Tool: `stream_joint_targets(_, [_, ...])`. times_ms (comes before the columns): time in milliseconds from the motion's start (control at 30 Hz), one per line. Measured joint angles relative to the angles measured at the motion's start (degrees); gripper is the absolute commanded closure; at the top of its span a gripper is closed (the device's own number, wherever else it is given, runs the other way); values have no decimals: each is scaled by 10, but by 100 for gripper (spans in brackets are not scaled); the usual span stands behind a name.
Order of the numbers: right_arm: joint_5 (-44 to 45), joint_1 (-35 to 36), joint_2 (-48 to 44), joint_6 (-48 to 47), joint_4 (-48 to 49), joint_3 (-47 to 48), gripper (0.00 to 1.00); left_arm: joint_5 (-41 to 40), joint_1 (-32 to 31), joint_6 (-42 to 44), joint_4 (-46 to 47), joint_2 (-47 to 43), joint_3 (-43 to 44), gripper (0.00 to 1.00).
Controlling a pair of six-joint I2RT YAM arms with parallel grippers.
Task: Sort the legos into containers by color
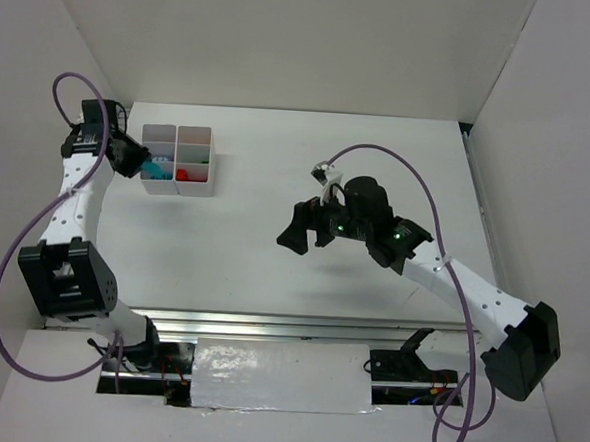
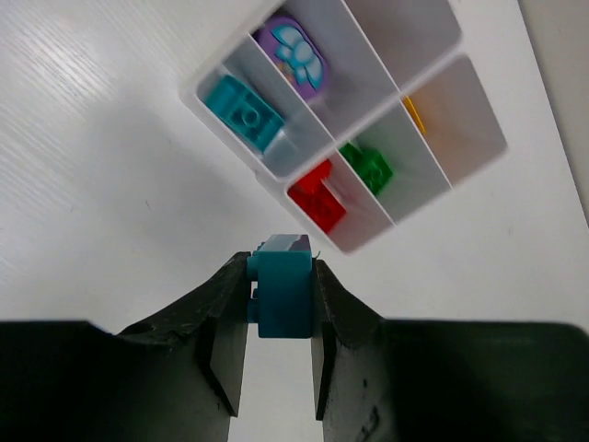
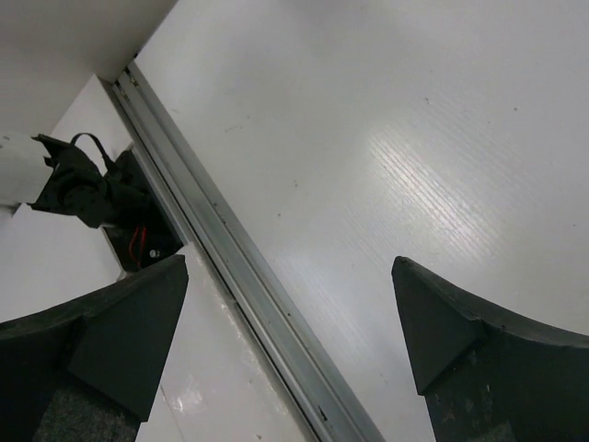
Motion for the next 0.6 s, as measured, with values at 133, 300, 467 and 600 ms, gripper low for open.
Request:
stream_joint_targets(133, [7, 0, -28, 4, -3, -9, 0, -48, 18, -26, -15, 85, 57, 100])
stream_joint_targets(300, [9, 0, -62, 6, -8, -42, 0, -52, 27, -49, -15, 170, 104, 100])
stream_joint_targets(467, [9, 0, -77, 5, -19, -50, 0, -35, 27, -75, -6, 199, 110, 96])
stream_joint_targets(600, [9, 0, -84, 2, -28, -51, 0, -20, 27, -91, 19, 203, 101, 93])
